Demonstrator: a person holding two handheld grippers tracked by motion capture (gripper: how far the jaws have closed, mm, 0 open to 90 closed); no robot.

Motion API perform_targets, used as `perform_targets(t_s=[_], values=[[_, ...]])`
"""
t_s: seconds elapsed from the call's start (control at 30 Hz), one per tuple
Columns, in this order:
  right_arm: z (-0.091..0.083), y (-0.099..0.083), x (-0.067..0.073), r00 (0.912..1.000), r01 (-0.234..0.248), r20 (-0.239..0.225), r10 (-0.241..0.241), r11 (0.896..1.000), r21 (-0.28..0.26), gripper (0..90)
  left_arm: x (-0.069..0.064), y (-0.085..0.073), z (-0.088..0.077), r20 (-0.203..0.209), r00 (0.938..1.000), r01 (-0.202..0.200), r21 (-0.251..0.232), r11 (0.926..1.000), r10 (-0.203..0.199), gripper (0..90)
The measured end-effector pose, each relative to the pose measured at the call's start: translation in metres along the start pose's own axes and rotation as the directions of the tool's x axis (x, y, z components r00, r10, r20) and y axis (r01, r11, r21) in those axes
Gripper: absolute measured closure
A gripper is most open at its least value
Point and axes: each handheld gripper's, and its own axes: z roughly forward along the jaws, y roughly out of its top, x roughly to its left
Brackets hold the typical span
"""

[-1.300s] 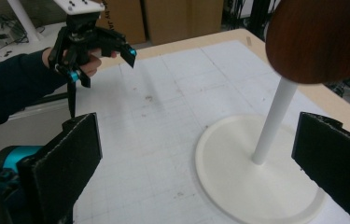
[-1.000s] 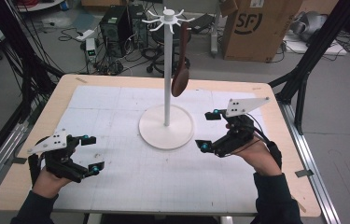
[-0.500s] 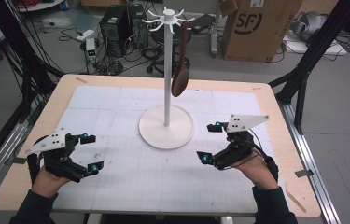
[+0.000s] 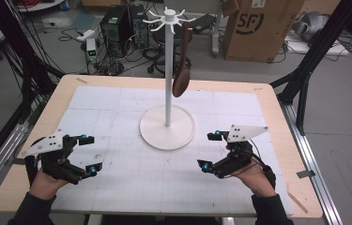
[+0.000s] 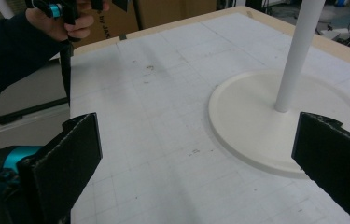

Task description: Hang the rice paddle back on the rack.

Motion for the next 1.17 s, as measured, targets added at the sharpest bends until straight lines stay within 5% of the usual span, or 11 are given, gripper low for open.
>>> perform_targets(t_s=[0.77, 1.17], values=[[-0.004, -0.014, 0.016, 0.9977, 0.029, 0.061, -0.030, 0.999, 0.024, 0.3, -0.001, -0.003, 0.004, 0.014, 0.9999, -0.002, 0.015, 0.9999, 0.001, 1.6], [-0.004, -0.024, 0.013, 0.9977, -0.008, 0.068, 0.007, 1.000, 0.012, 0.3, -0.001, -0.003, 0.004, 0.016, 0.9999, -0.005, 0.021, 0.9998, 0.005, 1.6]])
